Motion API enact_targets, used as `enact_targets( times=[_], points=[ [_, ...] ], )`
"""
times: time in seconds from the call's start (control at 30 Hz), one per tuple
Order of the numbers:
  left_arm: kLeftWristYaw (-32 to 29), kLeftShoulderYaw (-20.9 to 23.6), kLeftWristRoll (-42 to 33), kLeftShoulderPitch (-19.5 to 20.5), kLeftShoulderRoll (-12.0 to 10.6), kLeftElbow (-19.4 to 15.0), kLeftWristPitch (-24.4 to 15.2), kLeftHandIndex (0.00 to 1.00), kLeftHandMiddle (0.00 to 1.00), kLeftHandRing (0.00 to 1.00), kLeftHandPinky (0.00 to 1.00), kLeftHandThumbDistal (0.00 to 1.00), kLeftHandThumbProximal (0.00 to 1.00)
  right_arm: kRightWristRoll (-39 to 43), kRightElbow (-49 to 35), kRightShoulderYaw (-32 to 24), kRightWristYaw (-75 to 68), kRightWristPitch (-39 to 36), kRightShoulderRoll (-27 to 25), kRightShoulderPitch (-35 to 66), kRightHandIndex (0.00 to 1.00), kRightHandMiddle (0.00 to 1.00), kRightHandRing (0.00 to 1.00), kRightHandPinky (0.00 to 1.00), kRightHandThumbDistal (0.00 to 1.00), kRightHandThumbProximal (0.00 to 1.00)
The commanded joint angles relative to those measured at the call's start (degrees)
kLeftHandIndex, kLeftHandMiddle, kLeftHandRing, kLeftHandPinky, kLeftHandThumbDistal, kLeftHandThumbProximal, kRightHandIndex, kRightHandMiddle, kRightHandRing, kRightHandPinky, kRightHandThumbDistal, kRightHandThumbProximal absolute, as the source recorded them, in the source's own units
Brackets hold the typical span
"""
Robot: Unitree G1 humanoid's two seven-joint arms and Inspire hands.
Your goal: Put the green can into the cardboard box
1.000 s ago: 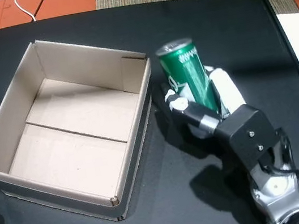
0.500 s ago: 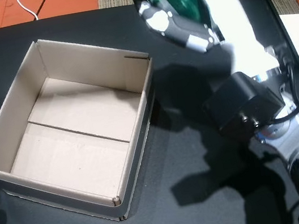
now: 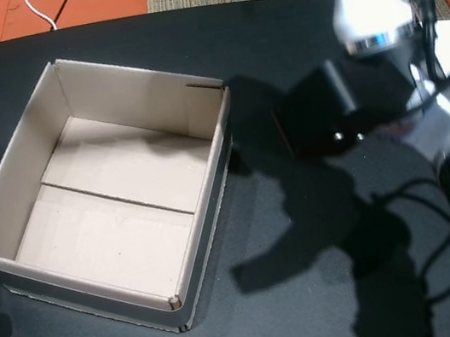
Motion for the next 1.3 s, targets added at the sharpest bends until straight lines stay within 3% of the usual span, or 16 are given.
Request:
enact_targets(
  times=[0.0,0.17,0.3,0.4,0.43,0.57,0.67,0.8,0.83,0.9,1.0,1.13,1.27],
  points=[
    [3.5,-0.1,0.8,3.0,-1.4,2.1,0.0,0.53,0.54,0.65,0.82,0.0,0.63,0.3,0.2,0.2,-2.0,0.0,-0.6,-2.2,0.0,0.0,0.0,0.11,0.18,0.44],
    [3.3,0.2,0.4,3.0,-1.6,2.1,0.0,0.55,0.55,0.66,0.81,0.0,0.59,1.8,1.3,0.6,0.2,-1.3,0.7,-4.5,0.0,0.0,0.0,0.14,0.22,0.45],
    [2.6,0.3,0.4,3.0,-1.8,2.1,-0.1,0.55,0.55,0.68,0.83,0.0,0.57,4.6,2.5,0.0,6.6,-1.4,3.6,-6.2,0.0,0.0,0.0,0.16,0.18,0.48],
    [3.1,0.2,0.5,3.0,-1.7,2.1,-0.2,0.54,0.56,0.67,0.83,0.0,0.62,8.2,3.5,-0.7,15.2,-2.8,7.0,-7.5,0.0,0.0,0.01,0.17,0.23,0.32],
    [3.2,0.2,0.5,3.0,-1.7,2.1,-0.1,0.54,0.55,0.67,0.82,0.0,0.63,9.2,3.7,-0.9,17.6,-2.9,7.9,-7.8,0.0,0.0,0.01,0.17,0.22,0.3],
    [2.7,0.4,0.4,3.2,-1.5,2.1,0.3,0.52,0.55,0.66,0.83,0.0,0.61,11.8,3.8,-1.0,25.1,-0.5,11.5,-8.5,0.0,0.0,0.0,0.19,0.24,0.37],
    [2.7,0.7,0.1,3.3,-1.5,2.2,0.6,0.53,0.55,0.67,0.83,0.0,0.61,13.1,3.7,-1.3,29.1,0.0,13.2,-8.8,0.0,0.0,0.0,0.18,0.27,0.34],
    [3.1,1.3,-0.3,3.2,-1.6,2.2,1.0,0.53,0.56,0.67,0.78,0.0,0.56,15.6,4.2,-1.2,39.0,2.4,16.9,-9.3,0.0,0.0,0.0,0.19,0.28,0.38],
    [3.3,1.4,-0.2,3.2,-1.6,2.2,1.0,0.52,0.55,0.66,0.78,0.0,0.55,15.6,4.3,-0.8,41.5,3.0,17.5,-9.5,0.0,0.0,0.0,0.14,0.22,0.36],
    [2.9,1.3,-0.1,3.3,-1.6,2.2,0.9,0.53,0.55,0.66,0.81,0.0,0.55,15.3,4.4,-0.2,44.7,3.6,18.4,-9.6,0.0,0.0,0.0,0.12,0.23,0.31],
    [2.1,1.0,0.2,3.6,-1.5,2.2,1.0,0.52,0.54,0.65,0.81,0.0,0.54,14.5,4.7,0.9,48.1,5.7,19.5,-9.8,0.0,0.0,0.01,0.12,0.21,0.4],
    [1.6,0.9,0.3,3.7,-1.5,2.2,1.2,0.5,0.53,0.64,0.77,0.0,0.54,13.6,4.5,2.1,50.1,7.4,19.7,-9.7,0.0,0.02,0.03,0.13,0.19,0.4],
    [2.0,1.0,0.2,3.6,-1.8,2.1,0.6,0.5,0.53,0.64,0.78,0.0,0.52,10.9,4.8,4.6,50.6,10.2,19.3,-9.5,0.01,0.03,0.04,0.13,0.25,0.42]
  ],
)
